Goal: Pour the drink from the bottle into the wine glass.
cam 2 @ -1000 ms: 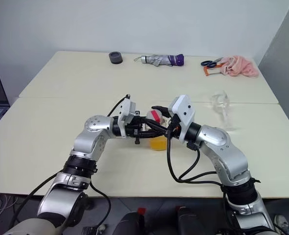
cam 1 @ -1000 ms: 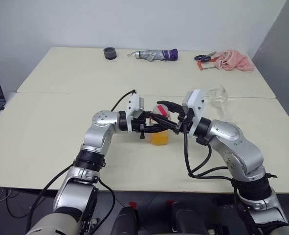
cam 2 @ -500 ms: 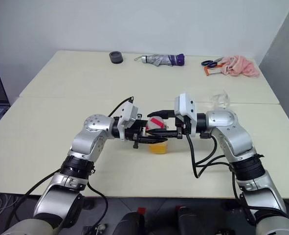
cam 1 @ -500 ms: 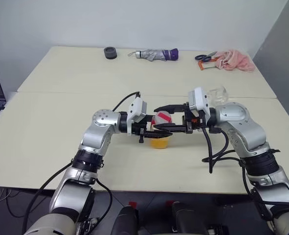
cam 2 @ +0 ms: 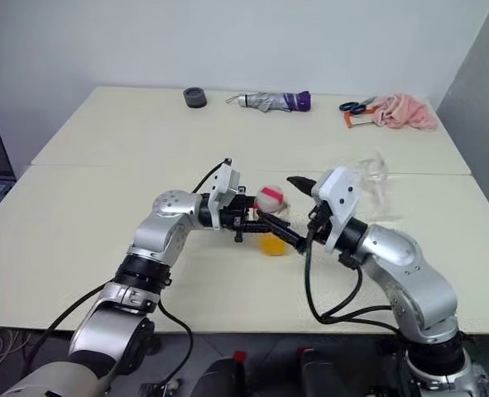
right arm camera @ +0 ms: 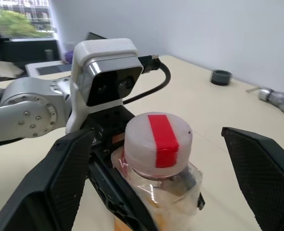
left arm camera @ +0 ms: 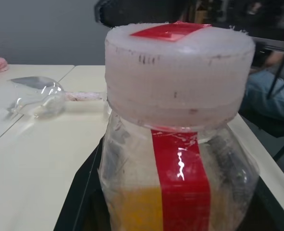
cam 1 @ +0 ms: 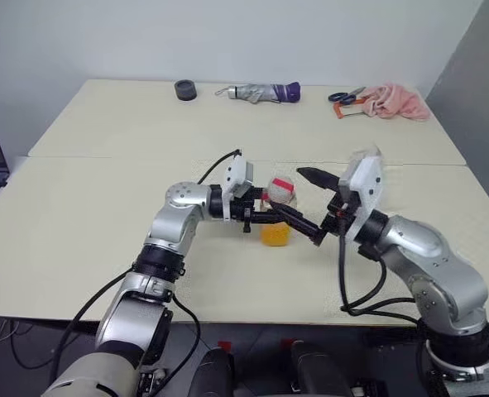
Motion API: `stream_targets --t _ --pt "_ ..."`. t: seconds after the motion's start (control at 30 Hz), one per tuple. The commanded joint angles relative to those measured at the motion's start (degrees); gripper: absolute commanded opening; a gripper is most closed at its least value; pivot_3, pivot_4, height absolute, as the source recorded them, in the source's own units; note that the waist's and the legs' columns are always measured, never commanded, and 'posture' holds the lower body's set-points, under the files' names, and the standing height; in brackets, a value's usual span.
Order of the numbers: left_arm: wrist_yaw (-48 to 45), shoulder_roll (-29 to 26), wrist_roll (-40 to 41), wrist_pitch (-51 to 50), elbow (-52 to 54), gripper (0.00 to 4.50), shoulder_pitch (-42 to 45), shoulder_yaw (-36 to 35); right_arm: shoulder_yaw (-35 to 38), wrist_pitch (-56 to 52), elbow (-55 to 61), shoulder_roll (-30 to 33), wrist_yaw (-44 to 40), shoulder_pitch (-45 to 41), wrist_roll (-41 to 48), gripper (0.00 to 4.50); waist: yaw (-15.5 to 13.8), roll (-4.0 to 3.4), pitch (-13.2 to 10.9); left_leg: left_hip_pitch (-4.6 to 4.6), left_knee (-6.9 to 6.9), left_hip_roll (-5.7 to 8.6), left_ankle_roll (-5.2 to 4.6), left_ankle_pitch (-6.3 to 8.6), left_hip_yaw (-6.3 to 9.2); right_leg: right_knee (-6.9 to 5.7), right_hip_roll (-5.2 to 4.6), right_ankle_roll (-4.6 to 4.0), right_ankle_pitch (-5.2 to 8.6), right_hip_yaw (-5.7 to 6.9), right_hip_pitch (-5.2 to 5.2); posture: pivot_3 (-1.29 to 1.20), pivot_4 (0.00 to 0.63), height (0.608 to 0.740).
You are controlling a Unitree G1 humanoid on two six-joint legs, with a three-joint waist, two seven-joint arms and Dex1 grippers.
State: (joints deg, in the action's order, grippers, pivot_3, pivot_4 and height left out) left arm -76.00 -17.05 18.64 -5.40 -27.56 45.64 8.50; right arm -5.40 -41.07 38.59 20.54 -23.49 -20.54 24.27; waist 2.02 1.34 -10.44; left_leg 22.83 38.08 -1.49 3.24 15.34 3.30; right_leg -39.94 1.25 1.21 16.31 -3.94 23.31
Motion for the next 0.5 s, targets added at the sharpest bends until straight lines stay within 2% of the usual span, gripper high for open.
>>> stream_targets --t 0.03,0.23,0.5 --pt "0.33 0.61 0.00 2.52 -0.99 1.79 2.53 -1.52 -2.24 -1.31 3.19 -2.27 6.70 -1.07 -4.07 4.50 -0.04 0.00 0.00 0.00 -0.01 0.00 0.00 0.00 0.00 0.01 0.01 0.01 0.00 0.00 0.00 0.00 0.150 0.740" --pt "0.55 1.41 -0.48 3.83 -3.10 1.79 3.69 -1.47 -6.13 -2.01 4.20 -6.92 11.14 -0.46 -6.54 4.50 -0.10 0.00 0.00 0.04 -0.02 0.02 0.00 0.00 0.00 0.05 -0.01 0.00 0.00 0.01 0.00 0.00 0.150 0.740" --pt "0.57 1.61 -0.88 4.83 -4.42 1.79 4.54 -1.59 -6.82 0.84 0.17 -9.49 13.95 -0.79 -10.97 4.50 -0.07 0.00 0.00 0.03 -0.02 0.01 0.00 0.00 0.00 0.05 -0.01 0.00 0.00 0.01 0.01 0.00 0.150 0.740"
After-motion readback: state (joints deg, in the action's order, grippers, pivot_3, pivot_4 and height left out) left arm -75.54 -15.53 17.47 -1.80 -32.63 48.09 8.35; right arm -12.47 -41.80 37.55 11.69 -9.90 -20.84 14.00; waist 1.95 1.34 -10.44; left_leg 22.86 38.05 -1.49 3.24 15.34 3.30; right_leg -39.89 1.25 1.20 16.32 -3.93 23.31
